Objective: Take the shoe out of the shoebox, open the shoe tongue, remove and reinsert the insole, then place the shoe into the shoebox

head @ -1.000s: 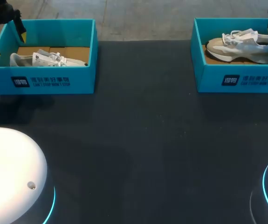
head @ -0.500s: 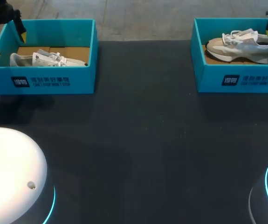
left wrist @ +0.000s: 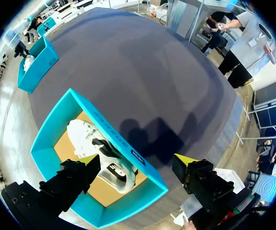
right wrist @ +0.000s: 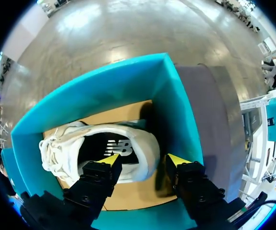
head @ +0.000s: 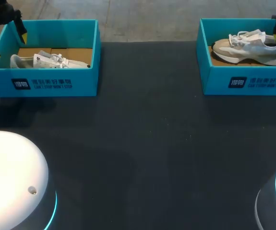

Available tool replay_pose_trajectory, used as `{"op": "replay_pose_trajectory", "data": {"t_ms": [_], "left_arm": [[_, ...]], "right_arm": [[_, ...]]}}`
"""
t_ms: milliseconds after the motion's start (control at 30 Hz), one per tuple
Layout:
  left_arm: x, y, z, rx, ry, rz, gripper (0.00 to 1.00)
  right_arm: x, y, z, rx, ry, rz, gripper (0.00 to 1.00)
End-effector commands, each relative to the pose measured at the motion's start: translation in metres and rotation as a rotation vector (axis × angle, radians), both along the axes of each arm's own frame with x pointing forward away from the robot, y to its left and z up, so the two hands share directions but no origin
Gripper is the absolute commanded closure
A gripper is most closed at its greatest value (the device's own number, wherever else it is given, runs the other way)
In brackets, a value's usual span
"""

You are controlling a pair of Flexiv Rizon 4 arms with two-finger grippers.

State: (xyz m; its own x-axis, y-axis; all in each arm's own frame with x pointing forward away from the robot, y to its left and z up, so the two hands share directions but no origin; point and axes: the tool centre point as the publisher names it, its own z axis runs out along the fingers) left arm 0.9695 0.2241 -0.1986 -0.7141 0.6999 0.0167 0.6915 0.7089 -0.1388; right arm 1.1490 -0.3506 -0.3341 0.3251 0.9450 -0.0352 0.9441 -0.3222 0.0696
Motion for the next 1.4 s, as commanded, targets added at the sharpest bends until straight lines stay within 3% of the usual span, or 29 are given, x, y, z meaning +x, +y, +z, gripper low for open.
{"op": "replay_pose_trajectory", "data": {"t_ms": [33, 967, 1067, 1133, 1167, 1200, 1233, 1400], "left_arm": [[-0.001, 0.0, 0.0, 0.002, -0.002, 0.0, 0.0], [-0.001, 0.0, 0.0, 0.002, -0.002, 0.0, 0.0], [-0.001, 0.0, 0.0, 0.002, -0.002, 0.0, 0.0], [-0.001, 0.0, 0.0, 0.002, -0.002, 0.0, 0.0], [-0.001, 0.0, 0.0, 0.002, -0.002, 0.0, 0.0], [-0.001, 0.0, 0.0, 0.002, -0.002, 0.0, 0.0], [-0.001, 0.0, 0.0, 0.002, -0.002, 0.0, 0.0], [-0.001, 0.0, 0.0, 0.002, -0.002, 0.0, 0.0]], "right_arm": [[0.009, -0.002, -0.009, -0.004, 0.016, 0.01, 0.44], [0.003, -0.004, -0.048, -0.042, 0.115, 0.006, 0.44], [0.003, -0.003, -0.049, -0.047, 0.12, 0.001, 0.51], [0.004, -0.004, -0.047, -0.062, 0.125, -0.004, 0.67], [0.004, -0.004, -0.047, -0.062, 0.125, -0.004, 0.67], [0.004, -0.004, -0.045, -0.077, 0.126, -0.003, 0.94], [0.004, -0.004, -0.043, -0.079, 0.127, -0.004, 1.0], [0.003, -0.004, -0.04, -0.094, 0.131, 0.004, 1.0]]}}
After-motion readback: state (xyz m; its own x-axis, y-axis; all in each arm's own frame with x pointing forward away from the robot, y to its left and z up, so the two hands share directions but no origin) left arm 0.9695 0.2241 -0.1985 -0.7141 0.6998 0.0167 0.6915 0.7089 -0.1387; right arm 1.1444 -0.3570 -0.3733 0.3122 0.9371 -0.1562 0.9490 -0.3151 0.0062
